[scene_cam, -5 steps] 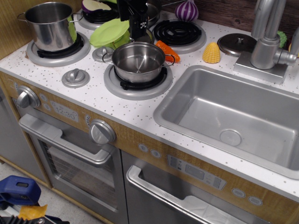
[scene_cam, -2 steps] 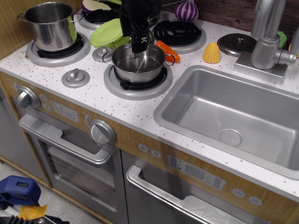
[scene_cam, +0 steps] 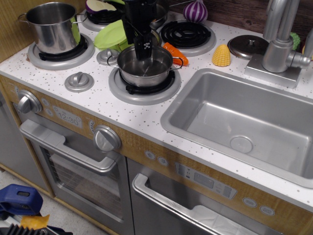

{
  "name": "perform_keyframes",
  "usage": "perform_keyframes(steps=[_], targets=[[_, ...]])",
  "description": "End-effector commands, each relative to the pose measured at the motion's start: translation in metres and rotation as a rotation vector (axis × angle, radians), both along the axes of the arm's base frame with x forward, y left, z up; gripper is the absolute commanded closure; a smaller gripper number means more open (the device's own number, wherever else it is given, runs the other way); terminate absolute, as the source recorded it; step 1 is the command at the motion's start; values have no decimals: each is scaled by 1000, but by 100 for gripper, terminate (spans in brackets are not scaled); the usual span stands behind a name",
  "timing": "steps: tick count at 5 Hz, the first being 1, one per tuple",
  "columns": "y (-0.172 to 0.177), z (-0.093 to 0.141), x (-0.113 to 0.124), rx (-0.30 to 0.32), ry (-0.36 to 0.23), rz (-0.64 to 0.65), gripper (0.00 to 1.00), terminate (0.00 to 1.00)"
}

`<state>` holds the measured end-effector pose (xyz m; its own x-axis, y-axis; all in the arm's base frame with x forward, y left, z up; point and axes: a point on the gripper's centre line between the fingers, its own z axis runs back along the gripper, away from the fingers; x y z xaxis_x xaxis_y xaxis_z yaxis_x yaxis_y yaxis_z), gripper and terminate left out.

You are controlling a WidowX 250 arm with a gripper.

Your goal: Pick up pan from stove

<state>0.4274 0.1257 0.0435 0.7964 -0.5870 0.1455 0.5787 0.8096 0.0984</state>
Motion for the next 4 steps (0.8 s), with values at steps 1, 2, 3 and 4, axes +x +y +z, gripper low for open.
perform_keyframes(steps=[1, 2, 3, 4], targets=[[9, 15, 8, 1, -64, -16, 0, 0], [11, 8, 8, -47, -74, -2, 100, 0], [11, 3, 8, -88, -91, 37, 100, 0], [9, 8, 9, -71, -98, 38, 100, 0]])
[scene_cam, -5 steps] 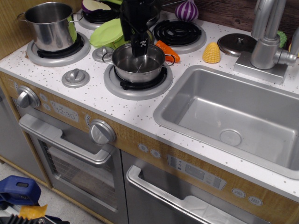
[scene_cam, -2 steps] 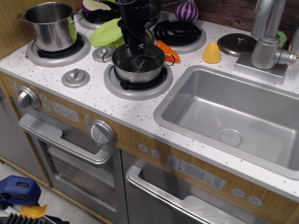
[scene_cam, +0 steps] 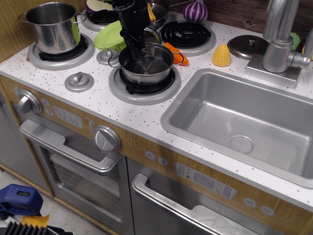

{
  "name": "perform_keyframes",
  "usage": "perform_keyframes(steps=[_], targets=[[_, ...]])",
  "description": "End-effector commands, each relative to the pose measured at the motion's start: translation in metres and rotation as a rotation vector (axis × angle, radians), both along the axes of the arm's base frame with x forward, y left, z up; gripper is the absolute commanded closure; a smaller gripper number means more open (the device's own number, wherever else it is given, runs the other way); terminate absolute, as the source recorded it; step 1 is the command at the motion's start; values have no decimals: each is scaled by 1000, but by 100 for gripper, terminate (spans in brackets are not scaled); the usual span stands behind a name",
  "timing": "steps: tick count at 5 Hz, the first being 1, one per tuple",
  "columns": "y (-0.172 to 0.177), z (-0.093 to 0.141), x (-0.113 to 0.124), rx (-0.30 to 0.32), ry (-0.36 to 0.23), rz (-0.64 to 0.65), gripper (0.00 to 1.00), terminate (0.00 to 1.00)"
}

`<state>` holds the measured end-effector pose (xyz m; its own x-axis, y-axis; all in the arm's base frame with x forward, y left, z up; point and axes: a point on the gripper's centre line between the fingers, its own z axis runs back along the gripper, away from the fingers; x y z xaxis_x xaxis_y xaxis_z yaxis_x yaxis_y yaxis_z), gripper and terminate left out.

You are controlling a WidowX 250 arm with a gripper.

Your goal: Pick up pan from stove

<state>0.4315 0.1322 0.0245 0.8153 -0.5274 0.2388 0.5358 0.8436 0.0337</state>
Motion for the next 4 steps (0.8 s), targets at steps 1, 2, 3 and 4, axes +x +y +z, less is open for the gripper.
perform_keyframes(steps=[1, 2, 3, 4], targets=[[0, 42, 8, 86, -44, -24, 100, 0], [-1, 63, 10, 118, -21, -44, 100, 0], [-2, 80, 10, 144, 7, -59, 100, 0], [-3, 94, 4, 163, 22, -57, 100, 0]])
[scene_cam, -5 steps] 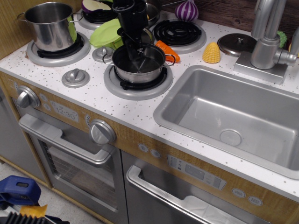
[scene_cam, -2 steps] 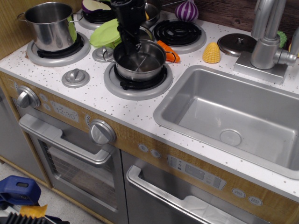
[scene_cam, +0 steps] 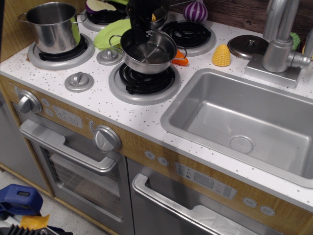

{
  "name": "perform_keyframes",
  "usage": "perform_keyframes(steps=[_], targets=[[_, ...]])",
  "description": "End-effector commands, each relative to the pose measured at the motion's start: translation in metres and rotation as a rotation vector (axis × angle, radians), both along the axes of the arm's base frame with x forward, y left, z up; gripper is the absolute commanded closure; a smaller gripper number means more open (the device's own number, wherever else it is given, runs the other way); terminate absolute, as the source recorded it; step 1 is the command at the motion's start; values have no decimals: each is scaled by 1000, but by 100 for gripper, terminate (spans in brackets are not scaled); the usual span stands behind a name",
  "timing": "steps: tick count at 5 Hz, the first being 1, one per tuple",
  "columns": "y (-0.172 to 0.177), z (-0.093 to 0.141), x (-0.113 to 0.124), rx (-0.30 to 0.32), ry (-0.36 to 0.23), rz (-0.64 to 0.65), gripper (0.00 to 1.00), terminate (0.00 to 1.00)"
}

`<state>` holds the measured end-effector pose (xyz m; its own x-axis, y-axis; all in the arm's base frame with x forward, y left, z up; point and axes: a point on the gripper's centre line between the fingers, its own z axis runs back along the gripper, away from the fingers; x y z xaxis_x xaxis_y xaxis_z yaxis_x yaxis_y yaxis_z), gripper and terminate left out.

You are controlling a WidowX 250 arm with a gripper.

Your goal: Pick up pan from stove

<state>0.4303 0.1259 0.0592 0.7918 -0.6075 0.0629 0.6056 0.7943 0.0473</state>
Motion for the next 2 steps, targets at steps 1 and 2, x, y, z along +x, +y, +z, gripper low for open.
perform_keyframes(steps=[1, 2], targets=[[2, 70, -5, 74, -112, 13, 100, 0], [2, 70, -11, 101, -138, 5, 100, 100]])
